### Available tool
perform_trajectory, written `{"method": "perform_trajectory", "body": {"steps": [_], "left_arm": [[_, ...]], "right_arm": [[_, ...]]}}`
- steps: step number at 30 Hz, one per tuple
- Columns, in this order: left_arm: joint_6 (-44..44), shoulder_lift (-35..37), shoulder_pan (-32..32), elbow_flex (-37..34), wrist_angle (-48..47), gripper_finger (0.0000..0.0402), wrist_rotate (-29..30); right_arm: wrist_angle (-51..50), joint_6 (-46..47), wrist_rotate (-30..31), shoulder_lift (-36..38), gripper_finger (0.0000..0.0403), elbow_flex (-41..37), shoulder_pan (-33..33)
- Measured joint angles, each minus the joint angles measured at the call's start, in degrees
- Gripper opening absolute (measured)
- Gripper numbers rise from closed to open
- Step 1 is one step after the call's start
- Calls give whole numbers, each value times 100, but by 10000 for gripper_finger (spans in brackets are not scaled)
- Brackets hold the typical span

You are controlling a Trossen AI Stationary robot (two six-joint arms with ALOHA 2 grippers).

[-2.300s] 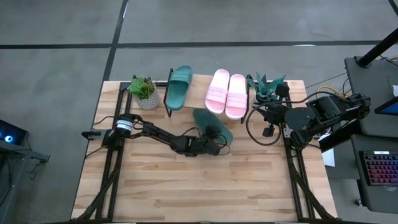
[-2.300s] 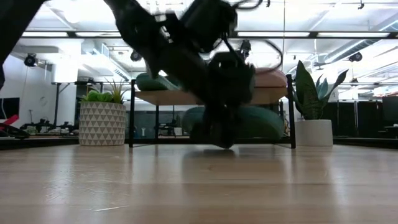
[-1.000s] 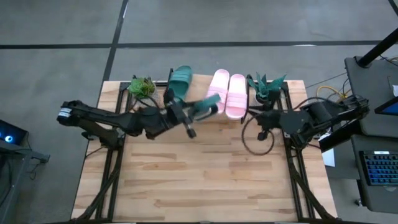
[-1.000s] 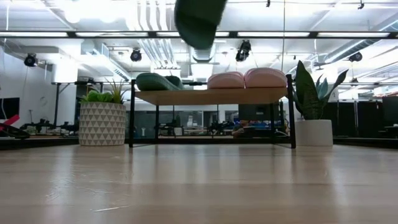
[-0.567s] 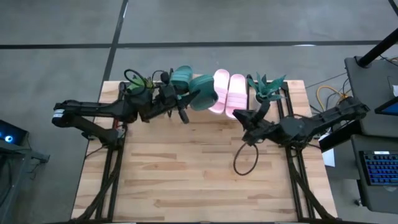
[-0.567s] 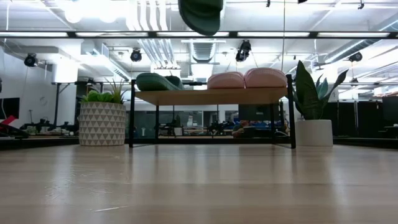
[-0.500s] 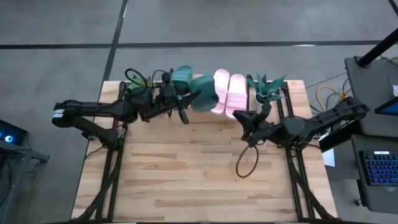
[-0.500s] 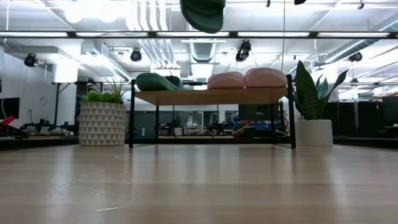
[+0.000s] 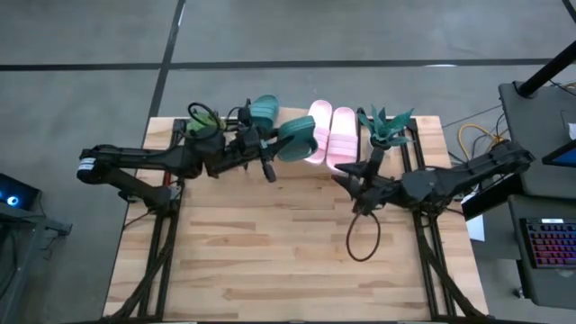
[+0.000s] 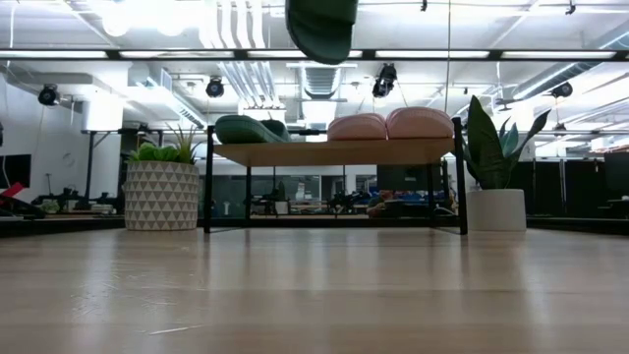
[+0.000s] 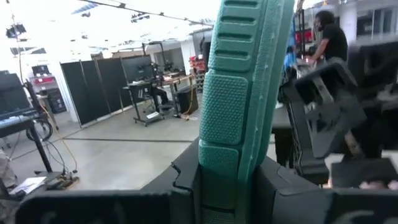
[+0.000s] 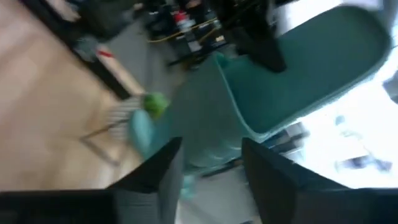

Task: Pick and place slides into the shelf
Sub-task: Put the blue slides on the shelf

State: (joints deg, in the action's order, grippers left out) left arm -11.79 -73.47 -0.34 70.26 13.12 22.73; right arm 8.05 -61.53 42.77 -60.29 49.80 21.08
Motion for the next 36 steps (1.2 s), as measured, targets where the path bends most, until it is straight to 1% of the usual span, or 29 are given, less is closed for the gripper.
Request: {"method": "perform_trajectory", "body": {"steps": [3,6,10,15,21,24,28,31,36], "left_arm": [[-102,-49,0,0,-3,57,-1],[-124,-86,0,4,-8,57,-35],[-255,-204,0,13,49,57,-146],[-405,-280,-2,13,307,57,-148],[-400,-286,-14,15,347,57,-165],[-397,-286,-15,15,421,57,-281],[-392,-289,-24,17,422,57,-357],[-392,-289,-24,20,443,57,-362],[-402,-289,-24,22,442,57,-340]], "right_arm": [[-1334,1213,-119,-173,192,699,-11],[-1958,1796,-120,-466,215,1326,-11],[-2415,1776,-113,-923,226,2014,-11],[-3287,1825,-87,-1544,225,2852,-39],[-4340,2294,-69,-2190,224,3696,-237],[-4550,2358,1,-2386,224,3986,-386],[-4607,2296,203,-2532,224,4148,-571],[-4647,2257,231,-2538,224,4176,-709],[-4865,2533,209,-2536,223,4179,-848]]}}
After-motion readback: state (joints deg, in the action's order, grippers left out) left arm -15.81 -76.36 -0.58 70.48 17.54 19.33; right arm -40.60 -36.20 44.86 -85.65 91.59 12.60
